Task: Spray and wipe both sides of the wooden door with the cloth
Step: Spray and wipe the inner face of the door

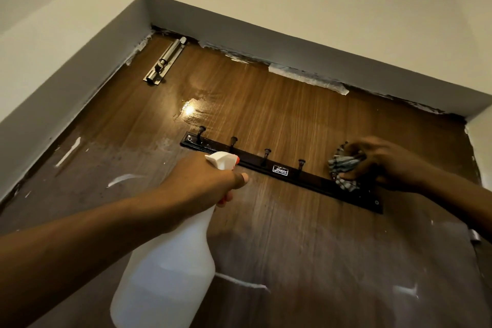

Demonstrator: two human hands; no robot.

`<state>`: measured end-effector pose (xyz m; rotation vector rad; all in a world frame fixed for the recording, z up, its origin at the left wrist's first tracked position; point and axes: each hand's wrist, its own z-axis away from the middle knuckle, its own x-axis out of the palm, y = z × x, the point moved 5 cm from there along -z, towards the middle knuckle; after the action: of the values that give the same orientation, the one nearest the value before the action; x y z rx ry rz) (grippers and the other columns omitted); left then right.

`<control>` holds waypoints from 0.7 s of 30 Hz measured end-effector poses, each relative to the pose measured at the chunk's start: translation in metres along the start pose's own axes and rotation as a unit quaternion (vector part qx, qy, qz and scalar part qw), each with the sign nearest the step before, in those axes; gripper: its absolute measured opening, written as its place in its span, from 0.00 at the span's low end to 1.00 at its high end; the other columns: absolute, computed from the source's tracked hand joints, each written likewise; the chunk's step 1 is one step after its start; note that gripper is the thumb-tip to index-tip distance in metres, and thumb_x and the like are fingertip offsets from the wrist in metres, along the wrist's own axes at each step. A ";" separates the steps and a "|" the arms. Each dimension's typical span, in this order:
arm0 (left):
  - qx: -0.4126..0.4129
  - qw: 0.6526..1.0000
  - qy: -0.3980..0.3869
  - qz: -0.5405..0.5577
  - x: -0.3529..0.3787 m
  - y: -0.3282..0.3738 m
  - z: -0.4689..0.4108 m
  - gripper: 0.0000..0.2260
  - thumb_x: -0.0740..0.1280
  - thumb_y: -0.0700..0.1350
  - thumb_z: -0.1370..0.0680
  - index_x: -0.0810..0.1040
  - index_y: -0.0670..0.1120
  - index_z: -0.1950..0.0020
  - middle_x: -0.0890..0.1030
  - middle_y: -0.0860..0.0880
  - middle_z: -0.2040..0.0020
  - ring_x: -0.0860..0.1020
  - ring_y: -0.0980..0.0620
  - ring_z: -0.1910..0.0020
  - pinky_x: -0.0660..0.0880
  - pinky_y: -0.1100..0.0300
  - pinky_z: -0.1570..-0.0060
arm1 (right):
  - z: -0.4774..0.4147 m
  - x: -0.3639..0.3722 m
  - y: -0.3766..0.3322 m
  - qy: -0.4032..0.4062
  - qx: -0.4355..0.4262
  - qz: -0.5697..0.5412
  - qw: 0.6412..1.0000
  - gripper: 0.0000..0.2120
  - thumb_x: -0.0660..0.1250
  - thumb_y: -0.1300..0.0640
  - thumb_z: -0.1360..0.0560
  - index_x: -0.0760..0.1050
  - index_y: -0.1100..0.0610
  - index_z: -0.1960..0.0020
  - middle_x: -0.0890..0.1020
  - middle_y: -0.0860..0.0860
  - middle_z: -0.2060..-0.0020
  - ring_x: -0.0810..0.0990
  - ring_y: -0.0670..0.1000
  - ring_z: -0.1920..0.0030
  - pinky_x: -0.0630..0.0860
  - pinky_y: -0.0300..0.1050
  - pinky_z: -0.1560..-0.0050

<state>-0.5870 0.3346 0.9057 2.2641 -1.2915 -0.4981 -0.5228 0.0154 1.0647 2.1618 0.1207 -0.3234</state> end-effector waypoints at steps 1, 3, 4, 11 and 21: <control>-0.001 1.000 0.003 0.001 -0.004 -0.001 0.001 0.18 0.69 0.53 0.27 0.75 0.44 0.43 0.84 0.49 0.63 0.80 0.58 0.70 0.71 0.65 0.70 | -0.014 -0.002 -0.008 -0.002 -0.018 -0.003 1.000 0.17 0.81 0.60 0.37 0.85 0.44 0.53 0.78 0.55 0.40 0.73 0.51 0.42 0.72 0.41 0.52; -0.003 1.000 0.009 0.002 -0.014 -0.004 0.001 0.17 0.70 0.53 0.27 0.76 0.43 0.44 0.84 0.48 0.63 0.81 0.56 0.68 0.72 0.64 0.69 | -0.038 -0.009 -0.019 -0.014 -0.037 -0.011 0.999 0.12 0.76 0.56 0.33 0.84 0.42 0.52 0.75 0.51 0.38 0.74 0.51 0.41 0.68 0.36 0.50; -0.005 1.000 0.010 0.003 -0.019 -0.006 0.001 0.17 0.70 0.53 0.27 0.76 0.44 0.44 0.84 0.47 0.62 0.81 0.54 0.66 0.72 0.63 0.67 | -0.046 -0.012 -0.021 -0.027 -0.031 -0.017 0.999 0.11 0.75 0.55 0.31 0.84 0.42 0.51 0.73 0.50 0.36 0.73 0.52 0.38 0.68 0.36 0.48; -0.014 1.000 0.014 0.009 -0.053 -0.021 -0.007 0.25 0.70 0.52 0.27 0.70 0.43 0.35 0.83 0.47 0.62 0.80 0.53 0.67 0.74 0.62 0.70 | -0.106 -0.021 -0.065 -0.022 -0.040 -0.042 0.998 0.11 0.77 0.57 0.30 0.85 0.45 0.50 0.74 0.52 0.38 0.71 0.50 0.40 0.74 0.44 0.46; 0.000 0.999 0.019 0.028 -0.108 -0.034 -0.009 0.09 0.70 0.48 0.26 0.70 0.51 0.54 0.80 0.47 0.64 0.77 0.55 0.70 0.73 0.67 0.74 | -0.233 -0.034 -0.144 0.016 -0.057 -0.106 0.993 0.10 0.76 0.53 0.29 0.85 0.43 0.49 0.73 0.46 0.45 0.70 0.46 0.47 0.71 0.39 0.52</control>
<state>-0.6112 0.4452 0.9015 2.2196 -1.3314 -0.4323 -0.5418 0.2898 1.0875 2.0443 0.3795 -0.3944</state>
